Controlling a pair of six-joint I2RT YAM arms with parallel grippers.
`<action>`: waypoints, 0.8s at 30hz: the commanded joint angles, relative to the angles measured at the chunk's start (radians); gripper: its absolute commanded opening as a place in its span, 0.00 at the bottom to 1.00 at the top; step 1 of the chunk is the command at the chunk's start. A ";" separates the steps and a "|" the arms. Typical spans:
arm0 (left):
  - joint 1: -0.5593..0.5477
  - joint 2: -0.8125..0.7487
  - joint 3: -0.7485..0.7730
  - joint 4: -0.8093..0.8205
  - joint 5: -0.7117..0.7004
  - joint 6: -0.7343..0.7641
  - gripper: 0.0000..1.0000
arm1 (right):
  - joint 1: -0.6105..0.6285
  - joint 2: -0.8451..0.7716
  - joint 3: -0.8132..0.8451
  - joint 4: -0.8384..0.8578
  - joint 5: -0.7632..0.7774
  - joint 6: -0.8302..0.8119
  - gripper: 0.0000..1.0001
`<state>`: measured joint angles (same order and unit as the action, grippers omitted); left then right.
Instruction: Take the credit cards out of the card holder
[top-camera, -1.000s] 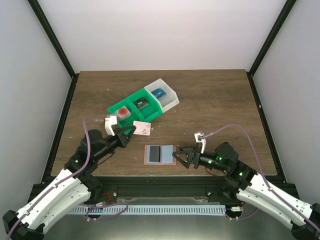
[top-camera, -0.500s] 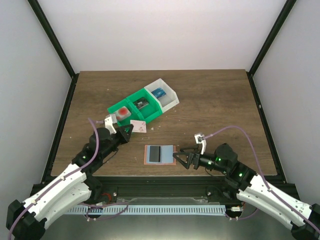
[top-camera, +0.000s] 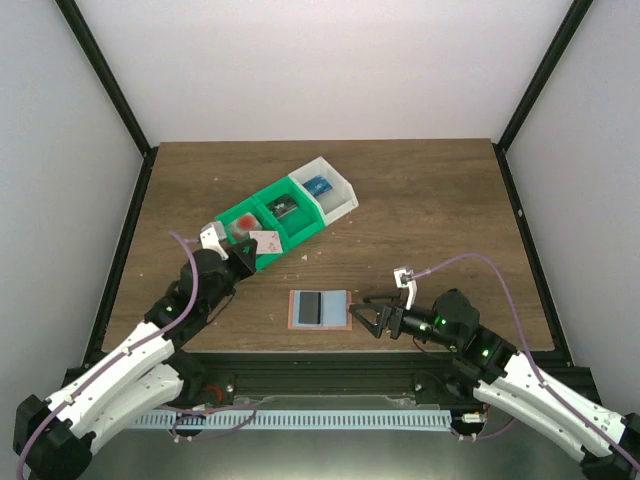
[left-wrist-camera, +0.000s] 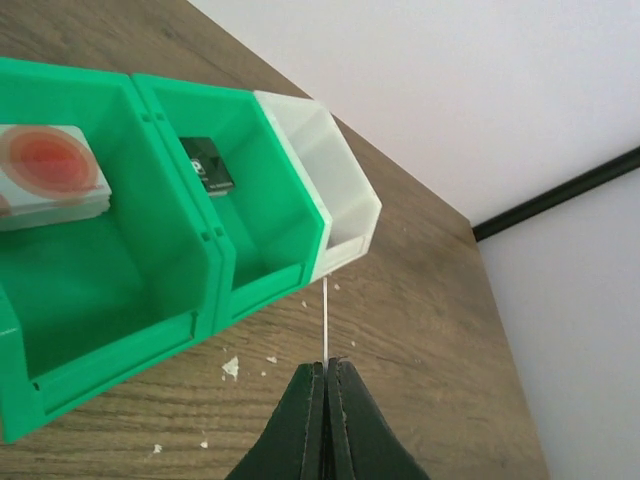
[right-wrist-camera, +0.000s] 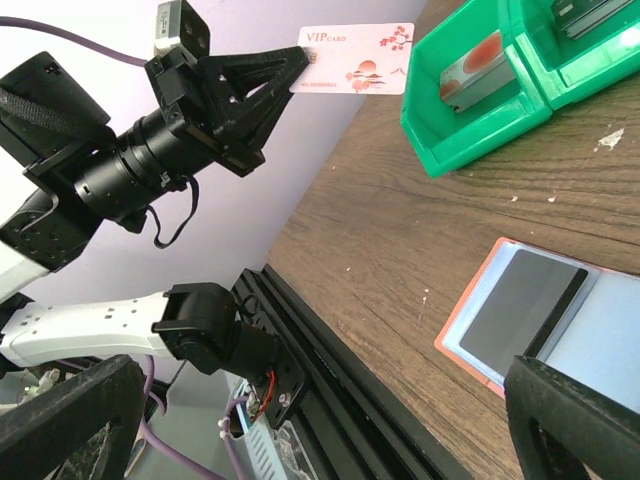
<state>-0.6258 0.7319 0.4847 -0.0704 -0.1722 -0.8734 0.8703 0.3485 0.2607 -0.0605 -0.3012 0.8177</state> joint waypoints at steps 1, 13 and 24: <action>0.010 0.015 0.048 -0.029 -0.093 -0.005 0.00 | 0.004 -0.021 0.012 -0.037 0.023 -0.003 1.00; 0.021 0.065 0.097 -0.025 -0.104 0.068 0.00 | 0.004 -0.009 0.011 -0.017 0.022 -0.011 1.00; 0.057 0.138 0.110 -0.029 -0.118 0.083 0.00 | 0.004 0.007 0.002 0.000 0.018 -0.009 1.00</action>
<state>-0.5995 0.8406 0.5686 -0.1020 -0.2882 -0.8108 0.8703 0.3607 0.2607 -0.0814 -0.2916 0.8127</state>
